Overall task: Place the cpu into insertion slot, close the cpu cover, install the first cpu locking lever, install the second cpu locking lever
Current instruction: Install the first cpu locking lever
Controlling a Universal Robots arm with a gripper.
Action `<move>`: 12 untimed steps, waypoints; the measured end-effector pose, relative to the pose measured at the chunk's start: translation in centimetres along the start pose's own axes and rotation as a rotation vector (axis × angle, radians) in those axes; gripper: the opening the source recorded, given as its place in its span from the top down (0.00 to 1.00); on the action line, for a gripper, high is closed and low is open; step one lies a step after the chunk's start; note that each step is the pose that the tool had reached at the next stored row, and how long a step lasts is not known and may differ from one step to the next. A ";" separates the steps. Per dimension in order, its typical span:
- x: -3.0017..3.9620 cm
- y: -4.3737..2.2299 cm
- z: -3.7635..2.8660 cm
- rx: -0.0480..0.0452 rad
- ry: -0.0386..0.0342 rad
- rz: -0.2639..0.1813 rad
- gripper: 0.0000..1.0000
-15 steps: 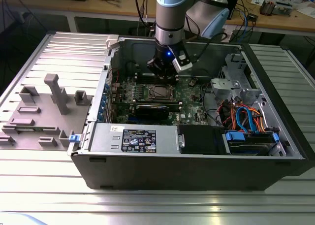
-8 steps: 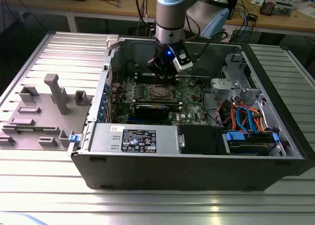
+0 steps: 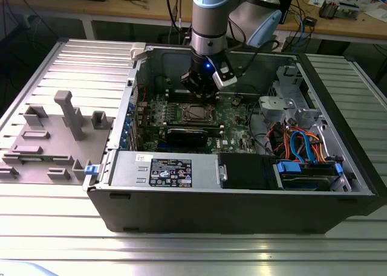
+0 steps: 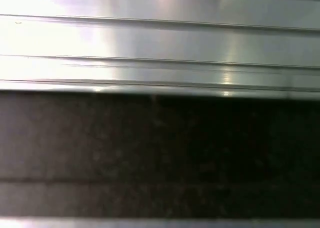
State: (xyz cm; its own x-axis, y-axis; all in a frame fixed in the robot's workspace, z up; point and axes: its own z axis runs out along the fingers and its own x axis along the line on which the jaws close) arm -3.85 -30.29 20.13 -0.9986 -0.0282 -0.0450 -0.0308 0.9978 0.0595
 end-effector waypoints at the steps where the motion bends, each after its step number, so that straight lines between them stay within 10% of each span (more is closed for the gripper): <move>1: -0.02 -0.01 0.02 0.0010 0.0005 0.000 0.89; 12: -0.09 0.02 -0.70 0.0015 0.0010 0.000 0.89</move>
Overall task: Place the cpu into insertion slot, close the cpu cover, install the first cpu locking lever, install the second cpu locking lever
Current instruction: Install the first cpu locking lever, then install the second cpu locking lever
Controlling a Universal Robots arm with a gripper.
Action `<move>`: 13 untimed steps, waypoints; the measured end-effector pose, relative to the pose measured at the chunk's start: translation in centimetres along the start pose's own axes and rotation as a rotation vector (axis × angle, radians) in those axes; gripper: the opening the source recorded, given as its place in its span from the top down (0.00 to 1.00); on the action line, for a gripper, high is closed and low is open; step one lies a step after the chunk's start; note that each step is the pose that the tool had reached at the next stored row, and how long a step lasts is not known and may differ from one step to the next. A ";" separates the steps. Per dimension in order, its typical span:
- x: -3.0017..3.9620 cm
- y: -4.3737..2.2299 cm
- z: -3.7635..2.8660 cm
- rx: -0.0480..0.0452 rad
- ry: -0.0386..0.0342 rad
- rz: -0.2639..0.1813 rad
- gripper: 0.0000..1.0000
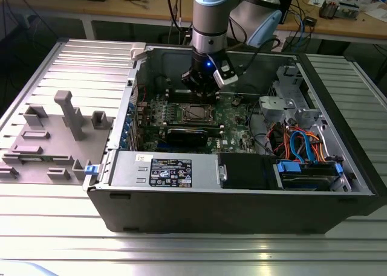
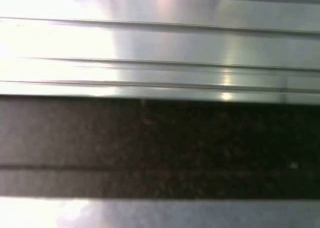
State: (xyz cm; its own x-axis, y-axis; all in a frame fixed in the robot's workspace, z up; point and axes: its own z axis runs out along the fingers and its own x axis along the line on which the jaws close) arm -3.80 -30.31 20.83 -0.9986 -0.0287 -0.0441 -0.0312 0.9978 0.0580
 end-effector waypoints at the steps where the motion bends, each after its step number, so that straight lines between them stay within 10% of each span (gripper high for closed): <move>1: 0.00 -0.09 -0.02 0.0004 0.0004 0.000 0.89; 13: 0.01 -0.36 0.00 0.0004 0.0002 0.000 0.89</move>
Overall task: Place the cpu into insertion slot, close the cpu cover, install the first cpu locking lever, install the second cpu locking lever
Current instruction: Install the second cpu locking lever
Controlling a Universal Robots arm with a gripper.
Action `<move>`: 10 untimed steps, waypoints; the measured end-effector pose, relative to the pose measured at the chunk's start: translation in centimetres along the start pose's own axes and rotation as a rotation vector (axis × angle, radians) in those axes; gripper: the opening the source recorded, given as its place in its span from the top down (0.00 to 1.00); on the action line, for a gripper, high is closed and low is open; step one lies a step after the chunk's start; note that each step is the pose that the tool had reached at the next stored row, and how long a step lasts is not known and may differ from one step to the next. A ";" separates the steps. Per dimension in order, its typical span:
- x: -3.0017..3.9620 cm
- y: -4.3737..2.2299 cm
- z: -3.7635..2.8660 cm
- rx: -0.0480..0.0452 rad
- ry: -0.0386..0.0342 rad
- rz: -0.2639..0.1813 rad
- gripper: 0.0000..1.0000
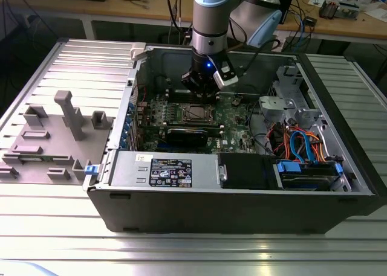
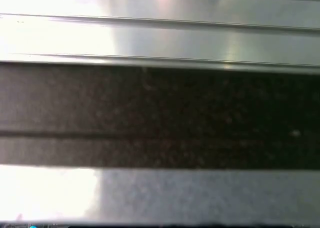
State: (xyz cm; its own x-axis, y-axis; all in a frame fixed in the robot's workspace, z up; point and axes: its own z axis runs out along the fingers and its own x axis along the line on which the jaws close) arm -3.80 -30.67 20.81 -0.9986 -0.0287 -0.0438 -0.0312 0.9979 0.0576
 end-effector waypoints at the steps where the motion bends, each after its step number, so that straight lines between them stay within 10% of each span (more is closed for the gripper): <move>1: 0.00 -0.02 0.00 -0.0001 0.0000 0.000 0.89; 10: -0.01 -0.22 -0.45 0.0000 0.0000 0.000 0.89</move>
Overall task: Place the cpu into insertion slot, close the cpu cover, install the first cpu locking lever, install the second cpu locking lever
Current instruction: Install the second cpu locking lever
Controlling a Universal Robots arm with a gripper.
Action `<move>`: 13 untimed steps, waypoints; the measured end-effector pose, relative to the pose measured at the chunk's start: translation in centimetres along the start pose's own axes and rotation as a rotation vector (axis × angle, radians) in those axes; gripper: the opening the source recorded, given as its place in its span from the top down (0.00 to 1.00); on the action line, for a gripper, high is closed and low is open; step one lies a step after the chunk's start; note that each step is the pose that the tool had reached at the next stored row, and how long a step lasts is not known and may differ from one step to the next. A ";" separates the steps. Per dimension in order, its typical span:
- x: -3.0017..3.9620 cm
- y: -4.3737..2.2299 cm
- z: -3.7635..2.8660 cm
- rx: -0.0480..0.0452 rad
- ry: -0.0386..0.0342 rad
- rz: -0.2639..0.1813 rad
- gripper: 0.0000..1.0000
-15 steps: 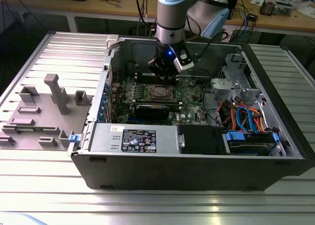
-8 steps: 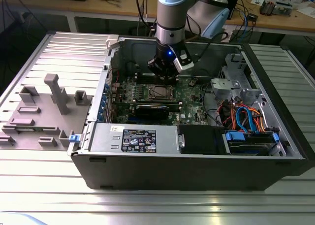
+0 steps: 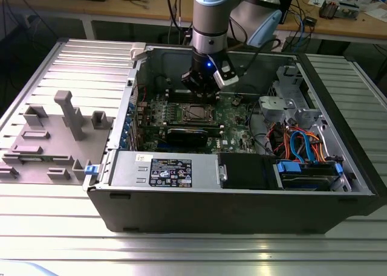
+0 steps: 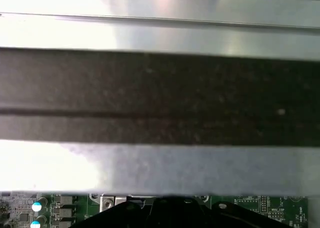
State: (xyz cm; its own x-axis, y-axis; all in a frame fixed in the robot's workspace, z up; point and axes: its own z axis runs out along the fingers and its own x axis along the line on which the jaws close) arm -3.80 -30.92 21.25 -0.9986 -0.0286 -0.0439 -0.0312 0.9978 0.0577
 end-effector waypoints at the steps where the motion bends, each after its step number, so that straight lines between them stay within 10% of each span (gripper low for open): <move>1: -0.01 0.01 -0.17 0.0000 0.0000 0.000 0.89; 13: -0.07 0.01 -1.71 0.0004 0.0000 0.000 0.89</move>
State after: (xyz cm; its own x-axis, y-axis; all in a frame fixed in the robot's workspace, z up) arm -3.80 -31.01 22.96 -0.9986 -0.0286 -0.0439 -0.0311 0.9979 0.0572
